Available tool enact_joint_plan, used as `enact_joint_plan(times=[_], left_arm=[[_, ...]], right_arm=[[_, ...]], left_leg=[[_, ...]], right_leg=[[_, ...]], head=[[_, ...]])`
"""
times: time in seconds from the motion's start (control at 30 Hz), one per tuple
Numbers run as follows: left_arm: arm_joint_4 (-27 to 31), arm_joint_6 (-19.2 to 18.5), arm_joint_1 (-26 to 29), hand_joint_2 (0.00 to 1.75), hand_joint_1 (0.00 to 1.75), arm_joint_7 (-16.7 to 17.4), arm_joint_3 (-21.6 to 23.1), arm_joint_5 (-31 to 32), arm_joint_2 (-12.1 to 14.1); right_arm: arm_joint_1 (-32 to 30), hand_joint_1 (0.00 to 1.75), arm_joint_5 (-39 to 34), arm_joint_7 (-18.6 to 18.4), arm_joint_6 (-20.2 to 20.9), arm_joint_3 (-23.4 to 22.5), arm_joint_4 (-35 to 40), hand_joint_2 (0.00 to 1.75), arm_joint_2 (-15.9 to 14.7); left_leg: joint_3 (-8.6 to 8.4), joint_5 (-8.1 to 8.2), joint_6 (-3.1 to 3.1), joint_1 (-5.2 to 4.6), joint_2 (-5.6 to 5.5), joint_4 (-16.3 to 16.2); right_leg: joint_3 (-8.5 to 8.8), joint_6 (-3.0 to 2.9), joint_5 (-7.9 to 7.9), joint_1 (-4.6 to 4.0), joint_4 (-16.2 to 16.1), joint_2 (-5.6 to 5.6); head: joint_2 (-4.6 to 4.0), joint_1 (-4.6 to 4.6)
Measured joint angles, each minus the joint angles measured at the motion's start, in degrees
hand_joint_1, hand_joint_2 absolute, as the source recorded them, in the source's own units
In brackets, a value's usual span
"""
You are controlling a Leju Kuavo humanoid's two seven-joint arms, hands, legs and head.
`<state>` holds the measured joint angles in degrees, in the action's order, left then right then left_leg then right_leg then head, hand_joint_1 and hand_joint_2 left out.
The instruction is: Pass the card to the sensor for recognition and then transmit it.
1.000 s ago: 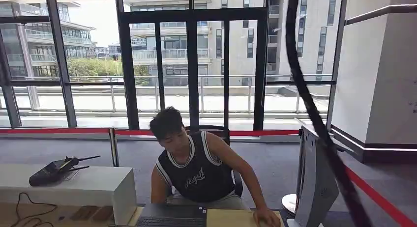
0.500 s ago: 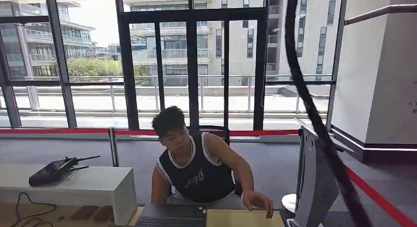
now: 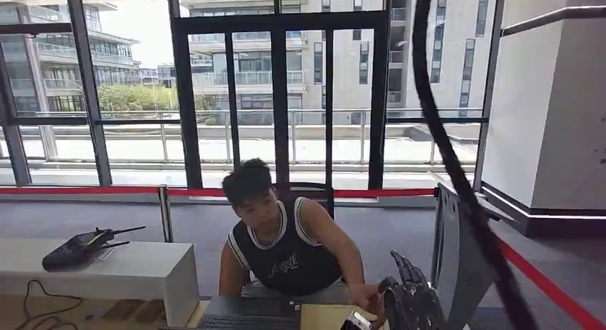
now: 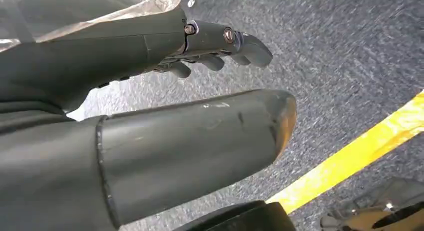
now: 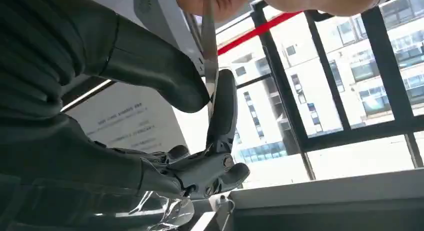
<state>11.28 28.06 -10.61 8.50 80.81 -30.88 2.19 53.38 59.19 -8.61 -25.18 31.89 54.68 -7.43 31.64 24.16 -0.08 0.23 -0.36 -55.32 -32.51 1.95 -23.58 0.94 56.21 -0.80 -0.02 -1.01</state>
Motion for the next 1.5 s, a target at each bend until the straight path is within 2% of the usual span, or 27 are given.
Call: enact_joint_plan(times=[0.23, 0.53, 0.57, 0.6, 0.63, 0.77, 0.8, 1.1, 1.23, 1.37, 1.5], left_arm=[[0.0, 0.1, -0.5, 0.0, 0.0, 0.0, 0.6, -0.2, -0.1], [0.0, 0.6, -0.3, 0.0, 0.0, -0.2, 0.6, -1.0, 0.0], [0.0, 0.6, -0.2, 0.0, 0.0, -0.2, 0.6, -1.1, 0.0], [0.0, 0.6, -0.2, 0.0, 0.0, -0.2, 0.6, -1.1, 0.0], [0.0, 0.6, -0.2, 0.0, 0.0, -0.2, 0.6, -1.1, 0.0], [0.0, 0.6, -0.1, 0.0, 0.0, -0.3, 0.6, -1.1, 0.0], [0.0, 0.6, -0.1, 0.0, 0.0, -0.3, 0.6, -1.1, 0.0], [0.0, 0.6, -0.1, 0.0, 0.0, -0.2, 0.6, -1.1, 0.0], [0.0, 0.9, 0.0, 0.0, 0.0, -0.1, 0.6, -1.5, 0.0], [0.0, 2.0, 0.7, 0.0, 0.0, -0.4, 0.6, -2.8, 0.0], [0.0, 2.8, 1.6, 0.0, 0.0, -0.9, 0.6, -4.0, 0.0]], right_arm=[[8.7, 1.75, -1.7, 1.6, 0.5, 1.5, -11.6, 1.75, 4.6], [9.7, 1.75, -2.0, 2.2, -0.7, 2.9, -20.5, 1.75, 8.5], [9.7, 1.66, -2.0, 2.3, -0.7, 3.0, -21.2, 1.75, 8.7], [9.7, 0.14, -2.0, 2.3, -0.7, 3.1, -21.9, 1.75, 8.9], [9.7, 0.0, -2.0, 2.3, -0.7, 3.2, -22.5, 1.75, 9.1], [9.9, 0.0, -2.4, 2.0, -0.9, 3.6, -24.4, 1.75, 9.6], [9.9, 0.0, -2.4, 2.0, -1.1, 3.7, -24.8, 0.0, 9.7], [10.2, 0.0, -2.6, 1.4, -2.0, 4.5, -27.0, 0.0, 10.0], [10.5, 0.0, -2.6, 1.3, -3.7, 4.8, -27.5, 0.0, 9.9], [10.6, 0.0, -3.3, 1.3, -8.9, 4.9, -27.4, 0.0, 8.7], [8.5, 0.0, -2.7, -1.3, -14.0, 4.5, -24.0, 0.0, 4.9]], left_leg=[[0.01, 0.01, 0.0, 0.0, 0.0, 0.0], [0.0, 0.01, 0.01, 0.0, -0.01, 0.0], [0.0, 0.01, 0.01, 0.0, 0.0, 0.0], [0.0, 0.01, 0.01, 0.0, 0.0, 0.0], [0.01, 0.01, 0.01, 0.0, 0.0, 0.0], [0.0, 0.01, 0.01, 0.0, -0.01, 0.0], [0.0, 0.01, 0.01, 0.0, -0.01, 0.0], [-0.01, 0.01, 0.01, 0.0, 0.01, 0.0], [-0.04, 0.01, 0.01, 0.0, 0.01, 0.0], [-0.06, 0.01, 0.01, 0.0, 0.01, 0.0], [-0.12, 0.06, 0.07, 0.0, 0.02, -0.1]], right_leg=[[0.0, 0.0, 0.0, 0.0, 0.0, 0.0], [0.0, 0.0, 0.0, 0.0, 0.0, 0.0], [0.0, 0.0, 0.0, 0.0, 0.0, 0.0], [0.0, 0.0, 0.0, 0.0, 0.0, 0.0], [0.0, 0.01, 0.0, 0.0, 0.0, 0.0], [0.0, 0.01, 0.0, 0.0, 0.0, 0.0], [0.0, 0.01, 0.0, 0.0, 0.0, 0.0], [0.0, 0.01, 0.0, 0.0, 0.0, 0.0], [0.0, 0.01, 0.0, 0.0, 0.0, 0.0], [0.01, 0.01, 0.0, 0.0, -0.1, 0.0], [0.07, 0.01, 0.0, 0.0, -0.2, 0.0]], head=[[0.0, -0.04], [0.0, -0.04], [0.0, -0.04], [0.0, -0.02], [0.0, -0.04], [0.0, -0.04], [0.0, -0.04], [0.0, -0.04], [0.0, -0.04], [0.0, -0.07], [0.0, -0.02]])
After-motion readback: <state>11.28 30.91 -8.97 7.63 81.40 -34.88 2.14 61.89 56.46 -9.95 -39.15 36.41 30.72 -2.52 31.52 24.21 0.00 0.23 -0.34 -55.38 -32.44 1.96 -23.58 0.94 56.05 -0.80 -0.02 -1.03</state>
